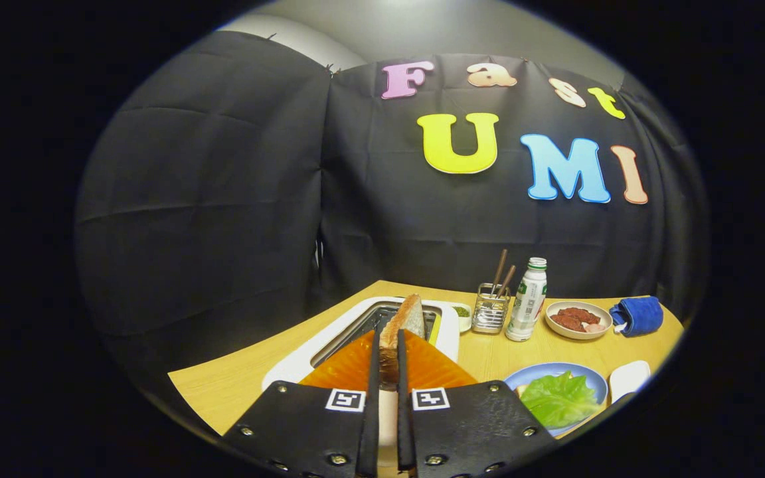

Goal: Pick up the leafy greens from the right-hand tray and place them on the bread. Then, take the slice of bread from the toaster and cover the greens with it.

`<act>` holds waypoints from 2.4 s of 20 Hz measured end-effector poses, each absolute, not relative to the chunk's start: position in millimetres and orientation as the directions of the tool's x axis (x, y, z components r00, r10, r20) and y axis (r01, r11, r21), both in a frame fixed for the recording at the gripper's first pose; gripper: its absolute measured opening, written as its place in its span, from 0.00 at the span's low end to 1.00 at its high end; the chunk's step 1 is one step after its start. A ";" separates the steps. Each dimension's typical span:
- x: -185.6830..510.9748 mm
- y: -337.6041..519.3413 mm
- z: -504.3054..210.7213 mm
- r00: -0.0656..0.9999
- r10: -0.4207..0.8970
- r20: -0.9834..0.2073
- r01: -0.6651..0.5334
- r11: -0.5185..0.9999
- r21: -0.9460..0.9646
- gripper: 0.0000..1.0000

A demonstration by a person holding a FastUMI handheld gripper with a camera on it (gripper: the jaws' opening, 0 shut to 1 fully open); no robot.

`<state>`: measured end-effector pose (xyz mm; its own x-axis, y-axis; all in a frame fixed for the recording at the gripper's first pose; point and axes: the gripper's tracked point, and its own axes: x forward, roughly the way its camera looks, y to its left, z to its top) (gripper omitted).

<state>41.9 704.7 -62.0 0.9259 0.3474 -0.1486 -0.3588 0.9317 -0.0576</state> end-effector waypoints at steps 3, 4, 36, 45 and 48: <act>39.7 702.5 -60.1 0.929 0.338 -0.149 -0.349 0.936 -0.052 0.06; 37.2 705.2 -61.5 0.926 0.342 -0.157 -0.356 0.932 -0.065 0.06; 6.7 641.4 52.3 0.922 0.387 0.032 -0.386 0.922 -0.039 0.01; 9.0 572.5 26.5 0.944 0.329 -0.011 -0.330 0.944 -0.034 0.01; 13.5 555.4 13.9 0.949 0.312 -0.034 -0.313 0.950 -0.017 0.01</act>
<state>13.5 555.4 13.9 0.9494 0.3123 -0.0340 -0.3130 0.9496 -0.0169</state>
